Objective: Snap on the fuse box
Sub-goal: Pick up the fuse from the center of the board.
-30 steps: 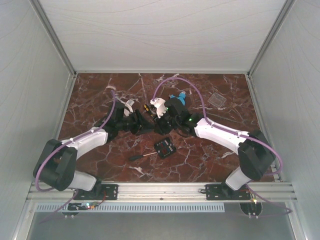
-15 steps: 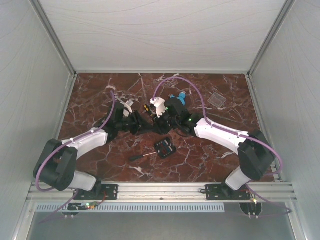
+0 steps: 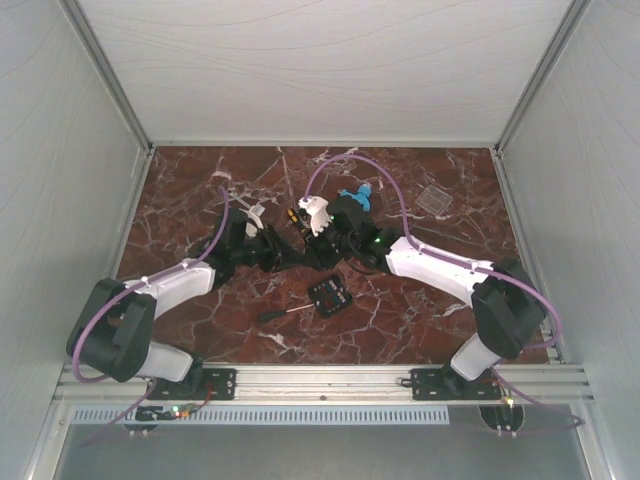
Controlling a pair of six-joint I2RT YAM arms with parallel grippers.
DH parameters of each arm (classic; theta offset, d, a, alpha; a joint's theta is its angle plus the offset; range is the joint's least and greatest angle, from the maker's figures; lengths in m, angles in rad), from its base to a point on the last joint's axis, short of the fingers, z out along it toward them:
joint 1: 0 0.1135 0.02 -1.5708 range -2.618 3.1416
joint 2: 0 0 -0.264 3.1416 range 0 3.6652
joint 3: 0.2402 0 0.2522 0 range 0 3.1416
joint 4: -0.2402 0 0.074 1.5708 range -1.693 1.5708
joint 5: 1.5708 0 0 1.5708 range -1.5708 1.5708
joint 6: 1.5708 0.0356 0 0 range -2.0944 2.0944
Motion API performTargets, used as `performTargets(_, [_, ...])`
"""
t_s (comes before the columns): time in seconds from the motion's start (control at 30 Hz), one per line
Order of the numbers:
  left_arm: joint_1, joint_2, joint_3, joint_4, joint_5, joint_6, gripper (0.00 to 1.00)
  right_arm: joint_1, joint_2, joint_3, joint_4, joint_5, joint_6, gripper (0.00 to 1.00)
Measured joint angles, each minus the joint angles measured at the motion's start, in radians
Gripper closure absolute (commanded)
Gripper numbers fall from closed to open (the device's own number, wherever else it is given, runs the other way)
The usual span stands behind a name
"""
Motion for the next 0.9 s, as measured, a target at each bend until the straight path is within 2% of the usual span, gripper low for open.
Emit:
performTargets(0.47, [0.008, 0.0, -0.031, 0.063, 0.009, -0.06, 0.99, 0.0, 0.016, 0.0, 0.021, -0.011, 0.023, 0.82])
performTargets(0.63, [0.01, 0.0, -0.039, 0.084, 0.01, -0.08, 1.0, 0.0, 0.018, 0.0, 0.028, -0.011, 0.029, 0.82])
performTargets(0.9, [0.012, 0.0, -0.07, 0.12, 0.012, -0.121, 1.0, 0.0, 0.029, 0.0, 0.031, -0.006, 0.044, 0.64])
